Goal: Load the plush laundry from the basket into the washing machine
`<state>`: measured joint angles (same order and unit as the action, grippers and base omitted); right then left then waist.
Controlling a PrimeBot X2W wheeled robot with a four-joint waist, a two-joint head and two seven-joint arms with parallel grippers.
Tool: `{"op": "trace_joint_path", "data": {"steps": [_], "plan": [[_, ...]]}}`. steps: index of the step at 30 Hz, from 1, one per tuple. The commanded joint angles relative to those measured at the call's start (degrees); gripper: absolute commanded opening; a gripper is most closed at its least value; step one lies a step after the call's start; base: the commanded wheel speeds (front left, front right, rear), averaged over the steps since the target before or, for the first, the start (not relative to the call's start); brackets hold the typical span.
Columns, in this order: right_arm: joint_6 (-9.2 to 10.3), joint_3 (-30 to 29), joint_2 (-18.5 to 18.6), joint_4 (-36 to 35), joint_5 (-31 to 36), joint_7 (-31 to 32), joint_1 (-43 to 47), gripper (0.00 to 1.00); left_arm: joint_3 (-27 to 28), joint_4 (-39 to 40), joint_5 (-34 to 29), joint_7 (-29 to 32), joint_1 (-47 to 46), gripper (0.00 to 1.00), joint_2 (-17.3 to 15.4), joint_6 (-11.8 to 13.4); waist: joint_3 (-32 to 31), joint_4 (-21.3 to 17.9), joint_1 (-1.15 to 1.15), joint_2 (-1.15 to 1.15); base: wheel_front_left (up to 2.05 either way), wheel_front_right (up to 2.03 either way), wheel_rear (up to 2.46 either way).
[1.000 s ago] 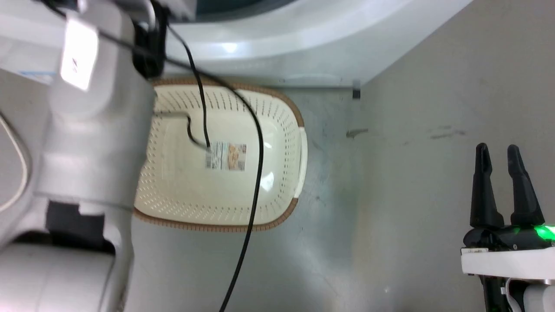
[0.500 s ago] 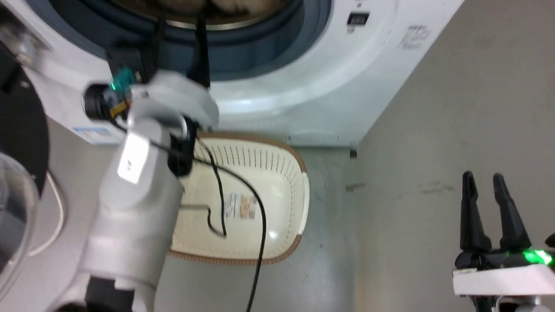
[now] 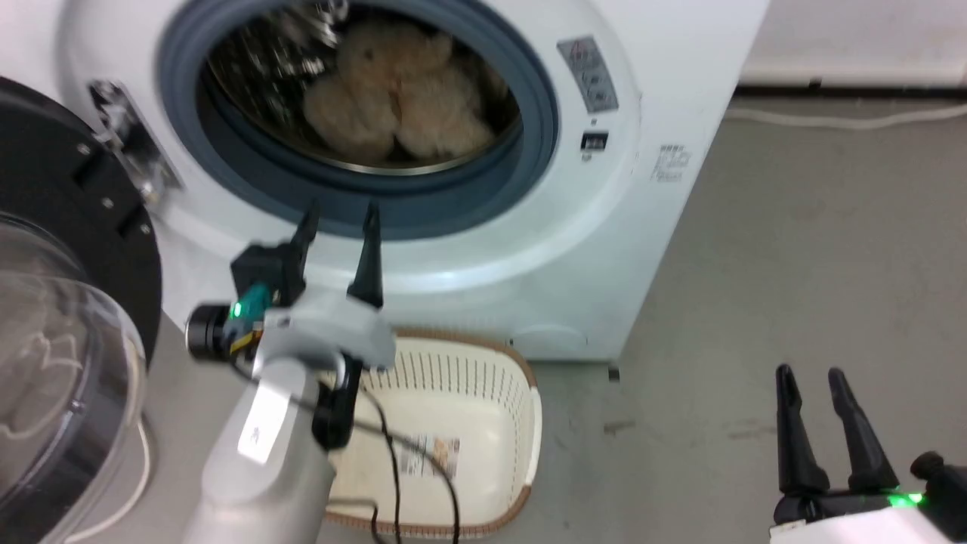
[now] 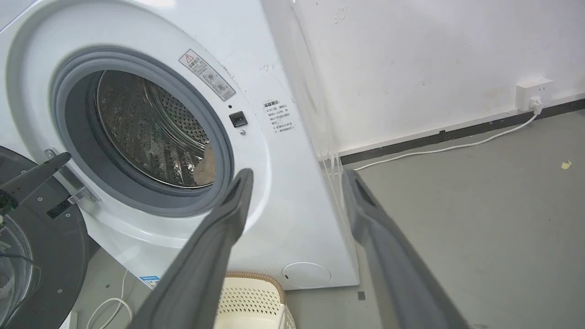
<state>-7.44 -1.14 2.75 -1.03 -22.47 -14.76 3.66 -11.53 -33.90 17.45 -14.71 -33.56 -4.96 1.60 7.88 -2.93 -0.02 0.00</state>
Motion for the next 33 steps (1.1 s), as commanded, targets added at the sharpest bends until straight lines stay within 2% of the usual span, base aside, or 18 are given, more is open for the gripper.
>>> {"op": "trace_joint_path", "data": {"steps": [1,13,25,33], "plan": [[-0.05,0.2,0.1,0.2,0.4,-0.2,0.8,1.0,0.2,0.6,0.4,-0.3,1.5,1.0,-0.5,0.3,-2.3,0.2,0.02,0.0,0.0,0.0,0.0],[-0.05,1.0,0.1,1.5,3.4,-0.2,4.8,1.0,-0.3,12.4,1.1,2.6,16.3,1.0,-3.7,1.4,-8.5,1.1,0.02,0.0,0.0,0.0,0.0],[-0.05,1.6,0.1,2.8,7.2,-0.2,5.8,1.0,0.8,22.9,2.6,5.1,28.0,1.0,-6.8,2.9,-10.5,1.6,0.02,0.0,0.0,0.0,0.0],[-0.05,1.5,0.1,3.2,8.8,0.6,6.2,1.0,2.2,27.6,3.8,4.3,33.1,1.0,-7.4,4.1,-11.1,2.6,0.02,0.0,0.0,0.0,0.0]]}}
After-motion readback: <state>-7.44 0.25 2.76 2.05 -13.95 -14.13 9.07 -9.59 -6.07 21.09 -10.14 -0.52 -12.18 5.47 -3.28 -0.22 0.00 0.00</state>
